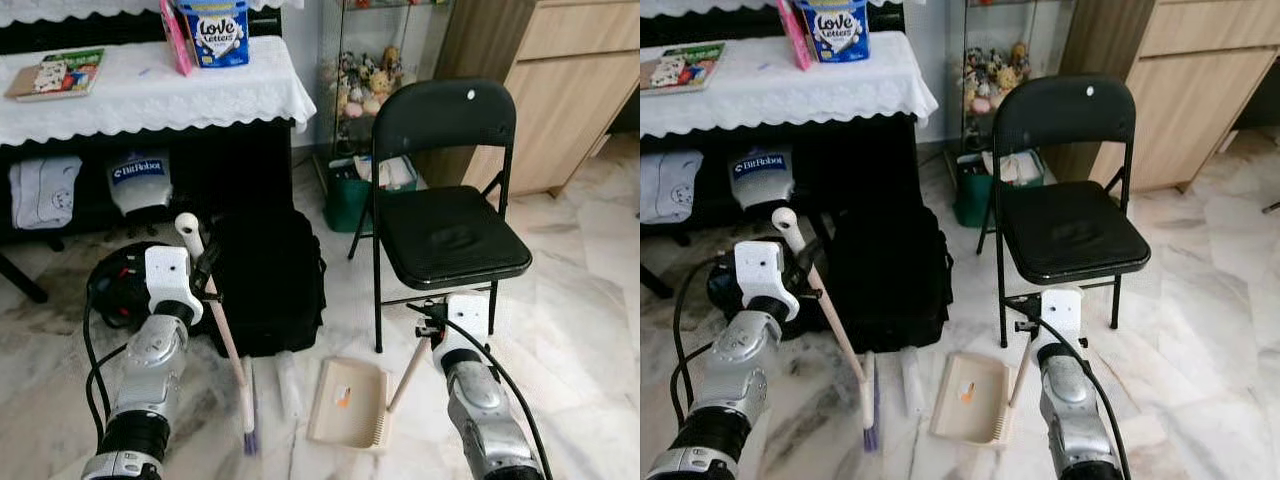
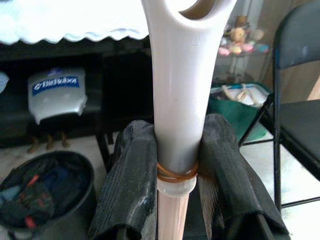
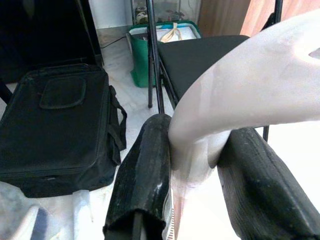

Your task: Sweep floor

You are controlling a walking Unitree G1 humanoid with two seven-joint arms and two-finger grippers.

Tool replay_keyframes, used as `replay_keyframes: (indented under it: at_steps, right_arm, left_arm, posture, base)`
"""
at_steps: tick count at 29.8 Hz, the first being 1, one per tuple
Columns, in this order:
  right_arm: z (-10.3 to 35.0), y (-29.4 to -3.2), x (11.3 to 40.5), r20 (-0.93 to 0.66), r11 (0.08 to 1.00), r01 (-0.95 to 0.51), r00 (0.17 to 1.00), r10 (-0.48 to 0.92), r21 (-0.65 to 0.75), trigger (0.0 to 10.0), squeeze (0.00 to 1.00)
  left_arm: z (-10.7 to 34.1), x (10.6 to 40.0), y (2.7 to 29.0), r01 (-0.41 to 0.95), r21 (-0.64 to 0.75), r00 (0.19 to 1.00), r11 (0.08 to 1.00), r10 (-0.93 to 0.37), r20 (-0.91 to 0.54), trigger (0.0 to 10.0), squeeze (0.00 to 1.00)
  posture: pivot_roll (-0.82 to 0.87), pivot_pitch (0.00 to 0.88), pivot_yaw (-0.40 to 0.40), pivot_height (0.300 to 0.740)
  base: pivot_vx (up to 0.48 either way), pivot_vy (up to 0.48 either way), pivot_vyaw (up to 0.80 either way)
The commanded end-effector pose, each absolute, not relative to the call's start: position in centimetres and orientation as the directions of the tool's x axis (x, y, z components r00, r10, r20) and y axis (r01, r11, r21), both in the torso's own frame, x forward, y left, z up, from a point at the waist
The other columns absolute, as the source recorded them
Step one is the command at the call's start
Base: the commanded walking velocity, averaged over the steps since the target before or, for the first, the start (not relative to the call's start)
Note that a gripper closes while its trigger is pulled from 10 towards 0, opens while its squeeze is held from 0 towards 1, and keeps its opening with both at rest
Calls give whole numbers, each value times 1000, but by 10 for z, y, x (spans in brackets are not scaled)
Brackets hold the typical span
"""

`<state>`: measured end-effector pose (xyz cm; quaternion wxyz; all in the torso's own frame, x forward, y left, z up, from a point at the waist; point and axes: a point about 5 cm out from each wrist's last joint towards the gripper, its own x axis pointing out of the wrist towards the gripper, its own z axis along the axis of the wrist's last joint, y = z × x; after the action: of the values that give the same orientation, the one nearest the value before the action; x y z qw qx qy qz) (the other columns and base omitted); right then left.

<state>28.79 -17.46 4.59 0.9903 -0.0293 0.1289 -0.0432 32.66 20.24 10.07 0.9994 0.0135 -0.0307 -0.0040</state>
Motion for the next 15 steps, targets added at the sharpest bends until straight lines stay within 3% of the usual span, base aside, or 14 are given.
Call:
replay_keyframes:
  at_steps: [1,15]
  right_arm:
    - [54,-176,291,-218,994,91,970,-103,-66,10000,0]
    - [50,-181,289,-233,991,116,964,-130,-74,10000,0]
  left_arm:
    - [106,331,199,11,25,996,1000,-13,92,10000,0]
    - [85,334,194,2,-186,1000,983,-1,3,10000,0]
  posture:
    - [-71,82,-18,740]
    - [-69,87,-14,740]
  base:
    - [0,0,0]
    - [0,0,0]
